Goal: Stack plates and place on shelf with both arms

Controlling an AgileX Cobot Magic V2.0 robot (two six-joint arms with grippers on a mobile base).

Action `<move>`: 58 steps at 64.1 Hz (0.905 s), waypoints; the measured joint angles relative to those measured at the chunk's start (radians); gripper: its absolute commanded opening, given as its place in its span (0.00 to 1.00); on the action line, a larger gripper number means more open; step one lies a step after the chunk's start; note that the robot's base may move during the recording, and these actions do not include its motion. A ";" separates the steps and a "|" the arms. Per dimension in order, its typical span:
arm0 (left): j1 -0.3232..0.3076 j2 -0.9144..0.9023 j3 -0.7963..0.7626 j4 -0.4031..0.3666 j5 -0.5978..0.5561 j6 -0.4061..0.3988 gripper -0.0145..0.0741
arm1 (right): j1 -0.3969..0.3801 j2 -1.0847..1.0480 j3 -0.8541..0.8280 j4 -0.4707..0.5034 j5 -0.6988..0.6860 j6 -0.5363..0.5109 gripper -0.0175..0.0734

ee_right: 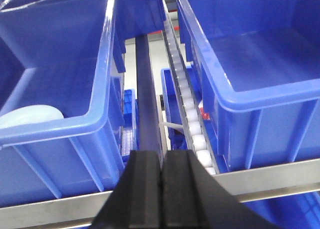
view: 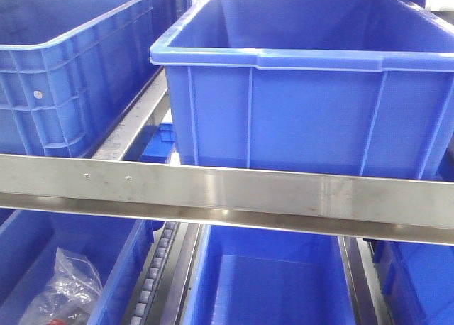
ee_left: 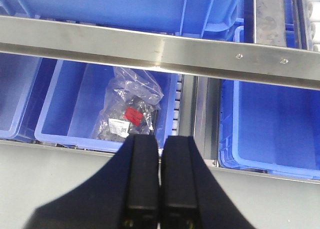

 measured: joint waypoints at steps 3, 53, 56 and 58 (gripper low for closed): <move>0.000 0.000 0.000 0.000 0.000 0.000 0.26 | 0.000 0.000 0.000 0.000 0.001 0.000 0.26; 0.000 0.000 0.000 0.000 0.000 0.000 0.26 | 0.000 -0.153 0.189 0.000 -0.108 0.000 0.26; 0.000 0.000 0.000 0.000 0.000 0.000 0.26 | 0.000 -0.189 0.241 0.000 -0.134 0.000 0.26; 0.000 0.000 0.000 0.000 0.000 0.000 0.26 | 0.000 -0.199 0.273 0.000 -0.154 0.000 0.26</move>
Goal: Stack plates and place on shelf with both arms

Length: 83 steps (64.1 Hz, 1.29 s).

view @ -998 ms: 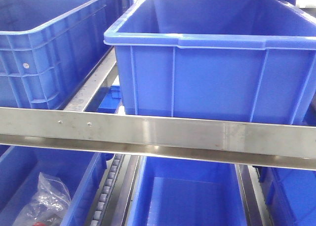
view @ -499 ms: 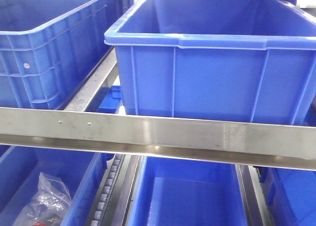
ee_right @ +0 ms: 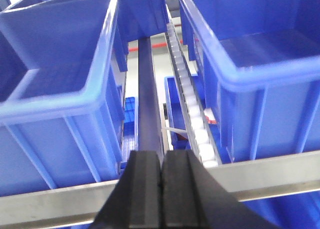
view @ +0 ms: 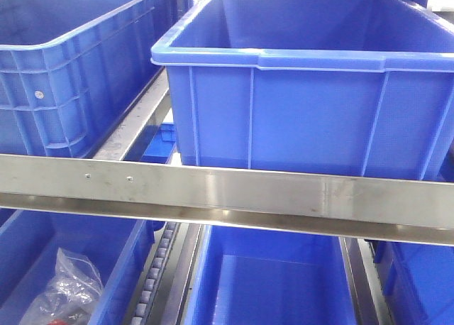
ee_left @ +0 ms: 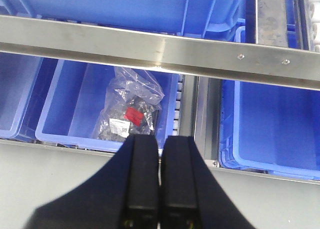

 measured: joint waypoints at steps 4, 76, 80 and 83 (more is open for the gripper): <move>0.000 0.000 0.000 0.000 0.000 0.000 0.26 | 0.000 -0.008 0.042 0.000 -0.035 0.000 0.26; 0.000 0.000 0.000 0.000 0.000 0.000 0.26 | 0.013 -0.011 0.050 0.079 -0.072 -0.017 0.25; 0.000 0.000 0.000 0.000 0.000 0.000 0.26 | 0.013 -0.011 0.050 0.079 -0.072 -0.017 0.25; 0.000 0.000 0.000 0.000 0.000 0.000 0.26 | 0.013 -0.011 0.050 0.079 -0.072 -0.017 0.25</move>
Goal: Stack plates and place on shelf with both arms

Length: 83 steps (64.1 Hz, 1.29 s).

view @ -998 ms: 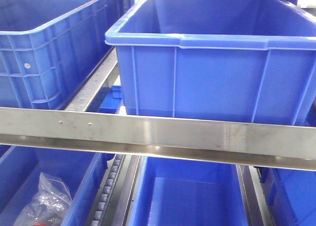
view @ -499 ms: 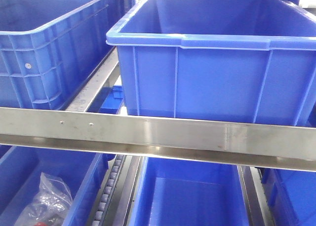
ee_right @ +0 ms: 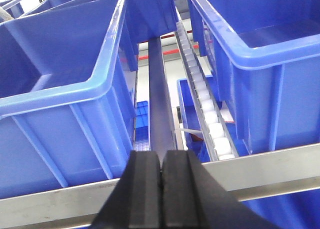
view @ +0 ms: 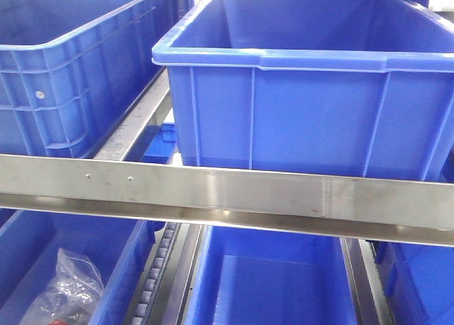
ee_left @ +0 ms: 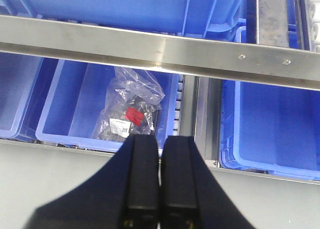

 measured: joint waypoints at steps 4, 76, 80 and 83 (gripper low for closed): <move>0.000 0.000 0.000 0.000 0.000 0.000 0.26 | 0.000 0.000 0.000 0.000 0.000 -0.001 0.25; -0.002 -0.848 0.419 -0.006 -0.149 0.000 0.26 | 0.000 0.000 0.000 0.002 0.001 -0.002 0.25; -0.002 -0.848 0.419 -0.008 -0.151 0.000 0.26 | 0.000 0.000 0.000 0.002 0.001 -0.002 0.25; -0.002 -0.848 0.419 -0.009 -0.152 0.000 0.26 | 0.000 0.000 0.000 0.002 0.001 -0.002 0.25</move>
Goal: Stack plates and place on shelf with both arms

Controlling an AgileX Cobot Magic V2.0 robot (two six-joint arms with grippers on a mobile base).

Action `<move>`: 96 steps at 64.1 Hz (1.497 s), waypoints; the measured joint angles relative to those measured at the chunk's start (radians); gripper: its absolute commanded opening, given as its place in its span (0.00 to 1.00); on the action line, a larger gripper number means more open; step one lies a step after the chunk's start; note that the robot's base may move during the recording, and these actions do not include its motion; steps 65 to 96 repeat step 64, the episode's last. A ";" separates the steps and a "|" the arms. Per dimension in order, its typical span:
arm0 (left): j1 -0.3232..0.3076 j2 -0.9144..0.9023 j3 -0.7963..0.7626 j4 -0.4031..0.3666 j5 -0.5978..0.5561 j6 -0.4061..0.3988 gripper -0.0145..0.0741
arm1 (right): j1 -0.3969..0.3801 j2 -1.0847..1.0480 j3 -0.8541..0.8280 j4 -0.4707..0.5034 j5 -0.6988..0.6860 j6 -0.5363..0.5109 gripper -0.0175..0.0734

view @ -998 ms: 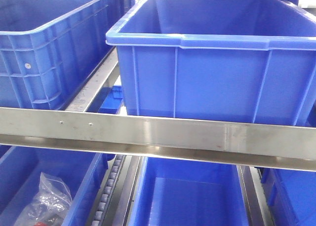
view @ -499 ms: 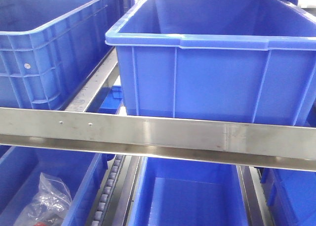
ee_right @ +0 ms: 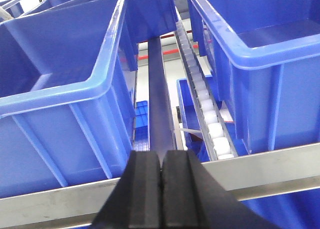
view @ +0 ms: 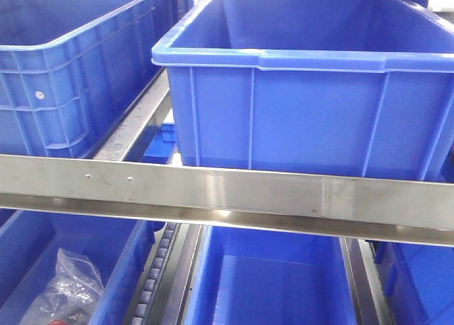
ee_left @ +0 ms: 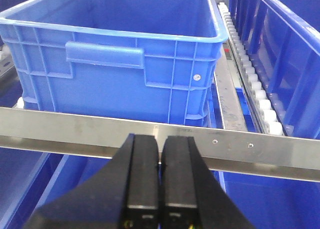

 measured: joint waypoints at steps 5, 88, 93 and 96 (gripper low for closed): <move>0.000 0.000 0.000 -0.002 -0.005 0.000 0.26 | 0.000 0.000 0.000 0.000 0.000 0.000 0.25; 0.000 0.000 0.000 -0.028 -0.034 0.000 0.26 | 0.000 0.000 0.000 0.000 0.000 -0.001 0.25; 0.000 0.000 0.000 -0.028 -0.034 0.000 0.26 | 0.000 0.000 0.000 0.000 0.000 -0.001 0.25; 0.000 0.000 0.000 -0.028 -0.034 0.000 0.26 | 0.000 0.000 0.000 0.000 0.000 -0.001 0.25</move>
